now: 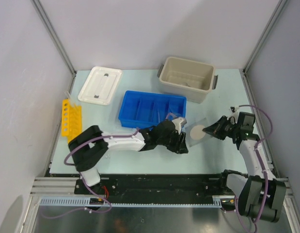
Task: Organize the chemistry lab equipment
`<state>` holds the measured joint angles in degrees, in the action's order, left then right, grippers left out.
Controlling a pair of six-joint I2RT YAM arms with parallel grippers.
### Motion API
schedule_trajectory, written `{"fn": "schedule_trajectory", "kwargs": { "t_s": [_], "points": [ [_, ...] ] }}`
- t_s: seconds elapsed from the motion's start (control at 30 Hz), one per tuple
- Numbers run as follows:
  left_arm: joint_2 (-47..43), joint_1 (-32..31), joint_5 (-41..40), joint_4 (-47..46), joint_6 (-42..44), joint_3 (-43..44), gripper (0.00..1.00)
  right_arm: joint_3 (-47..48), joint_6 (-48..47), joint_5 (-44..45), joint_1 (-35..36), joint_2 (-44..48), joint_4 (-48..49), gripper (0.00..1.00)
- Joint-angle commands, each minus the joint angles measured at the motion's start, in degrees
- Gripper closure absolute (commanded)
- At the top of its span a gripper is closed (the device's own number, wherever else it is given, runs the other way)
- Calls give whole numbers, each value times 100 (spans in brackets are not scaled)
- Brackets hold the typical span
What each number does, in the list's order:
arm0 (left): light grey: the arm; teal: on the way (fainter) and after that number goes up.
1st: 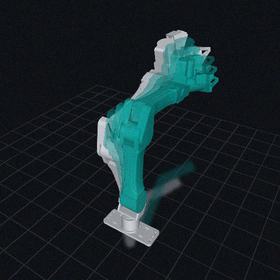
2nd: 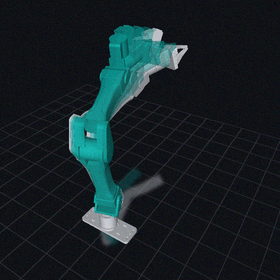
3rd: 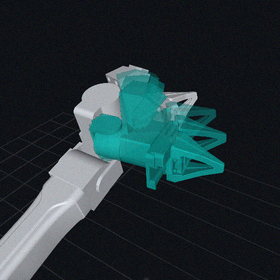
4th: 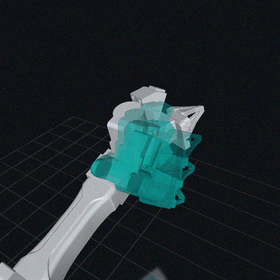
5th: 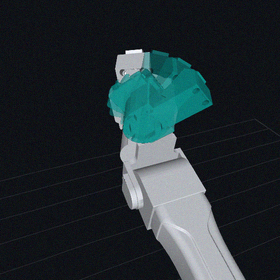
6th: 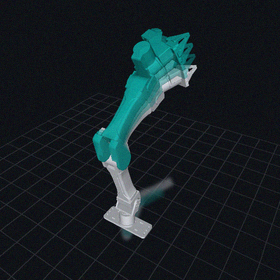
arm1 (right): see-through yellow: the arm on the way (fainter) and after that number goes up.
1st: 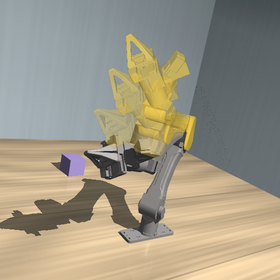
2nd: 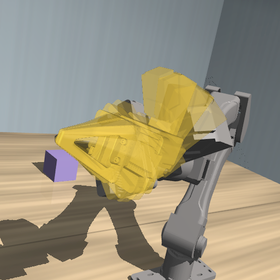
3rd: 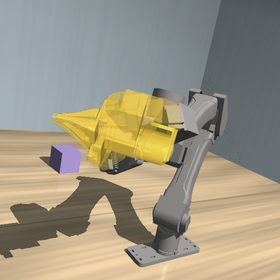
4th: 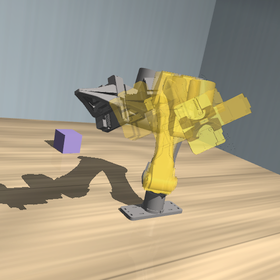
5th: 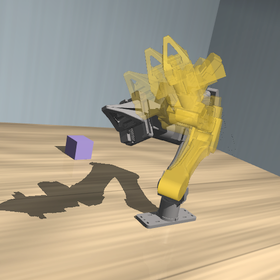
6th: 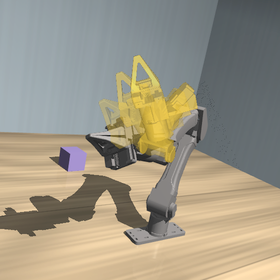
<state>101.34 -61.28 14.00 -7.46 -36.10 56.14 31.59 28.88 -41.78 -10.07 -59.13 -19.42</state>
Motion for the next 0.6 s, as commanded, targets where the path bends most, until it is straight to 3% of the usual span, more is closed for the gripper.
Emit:
{"fn": "schedule_trajectory", "kwargs": {
  "t_s": [0.0,0.03,0.1,0.17,0.37,0.57],
  "points": [
    [-953,-12,383,335,-4,75,46,390,348,-262,-244,489,-6,100],
    [-1153,-5,375,470,49,83,39,457,413,-226,-256,582,-21,100],
    [-1572,15,173,996,254,172,14,612,582,-138,-265,757,-1,100],
    [-2028,78,-161,1598,549,315,4,767,787,-32,-247,880,140,100],
    [-3576,610,-754,2686,1246,425,1,1204,1650,351,81,644,1648,99],
    [-4685,918,-1828,2941,2054,-45,0,2298,1849,1343,808,-868,2881,98]
  ]
}}
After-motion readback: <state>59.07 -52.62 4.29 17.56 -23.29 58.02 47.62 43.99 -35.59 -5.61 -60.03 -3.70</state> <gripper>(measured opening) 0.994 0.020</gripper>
